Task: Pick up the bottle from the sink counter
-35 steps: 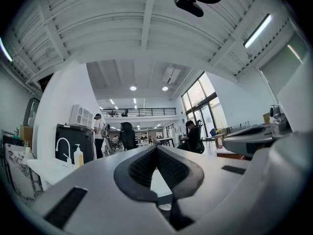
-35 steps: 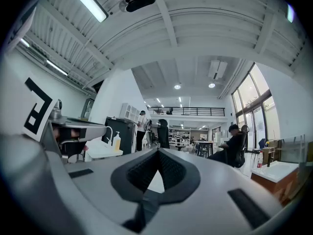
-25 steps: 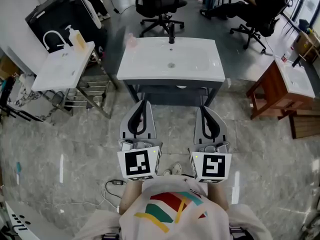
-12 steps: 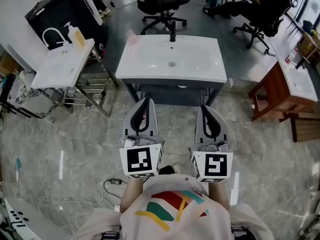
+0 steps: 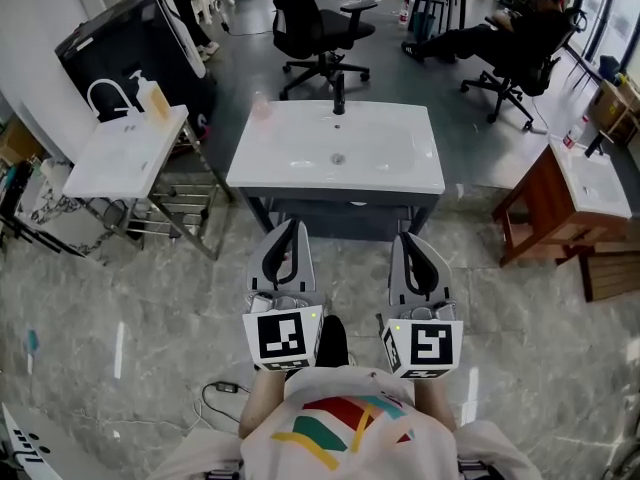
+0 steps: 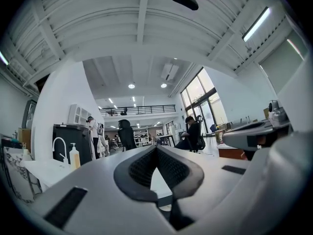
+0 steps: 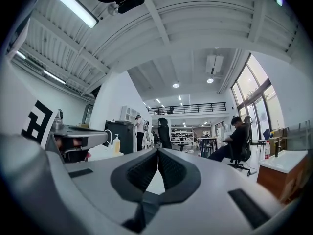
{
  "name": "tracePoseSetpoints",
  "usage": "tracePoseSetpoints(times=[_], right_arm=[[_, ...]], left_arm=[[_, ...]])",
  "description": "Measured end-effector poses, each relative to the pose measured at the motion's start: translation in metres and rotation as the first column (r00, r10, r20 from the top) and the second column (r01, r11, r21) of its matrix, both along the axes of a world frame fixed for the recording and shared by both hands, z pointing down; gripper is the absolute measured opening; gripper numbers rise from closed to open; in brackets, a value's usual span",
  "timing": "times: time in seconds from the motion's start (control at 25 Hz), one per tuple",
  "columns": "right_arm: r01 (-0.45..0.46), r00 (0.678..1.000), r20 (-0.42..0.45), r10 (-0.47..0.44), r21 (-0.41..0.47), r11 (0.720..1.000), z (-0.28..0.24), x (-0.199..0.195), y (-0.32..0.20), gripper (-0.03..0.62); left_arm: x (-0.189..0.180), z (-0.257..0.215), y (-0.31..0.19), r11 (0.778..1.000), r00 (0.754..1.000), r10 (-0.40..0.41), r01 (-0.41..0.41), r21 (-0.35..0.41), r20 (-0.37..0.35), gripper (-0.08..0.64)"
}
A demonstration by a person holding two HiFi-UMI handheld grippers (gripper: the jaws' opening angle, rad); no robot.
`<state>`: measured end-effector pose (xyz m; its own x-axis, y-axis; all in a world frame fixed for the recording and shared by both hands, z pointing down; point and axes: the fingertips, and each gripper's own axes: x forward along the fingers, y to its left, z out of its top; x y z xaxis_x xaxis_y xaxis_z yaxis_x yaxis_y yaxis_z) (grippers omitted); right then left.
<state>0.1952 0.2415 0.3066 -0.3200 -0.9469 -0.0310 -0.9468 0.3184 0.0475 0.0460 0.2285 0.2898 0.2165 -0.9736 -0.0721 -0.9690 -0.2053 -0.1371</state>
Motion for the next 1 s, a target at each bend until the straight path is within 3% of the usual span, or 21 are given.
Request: tracePoseSetpoints(times=[0.28,0.6,1.0], right_arm=[[-0.009,1.000,0.008,0.009,0.019,1.000,0.000,0.007,-0.016,0.012],[0.007,0.999,0.038,-0.009,0.048,0.999,-0.011,-0.003,-0.049,0.012],[0.012,1.000,0.013,-0.013,0.036,0.999,-0.004,-0.012,-0.097,0.012]], left_arm=[[0.011,0.002,-0.023,0.999,0.999,0.045,-0.045,0.016,-0.002,0.018],[-0.006,-0.006,-0.058,0.998,0.999,0.031,-0.029,0.046,-0.027,0.017],[-0.005,0.003,-0.114,0.998,0.998,0.062,-0.060,0.035,-0.033,0.018]])
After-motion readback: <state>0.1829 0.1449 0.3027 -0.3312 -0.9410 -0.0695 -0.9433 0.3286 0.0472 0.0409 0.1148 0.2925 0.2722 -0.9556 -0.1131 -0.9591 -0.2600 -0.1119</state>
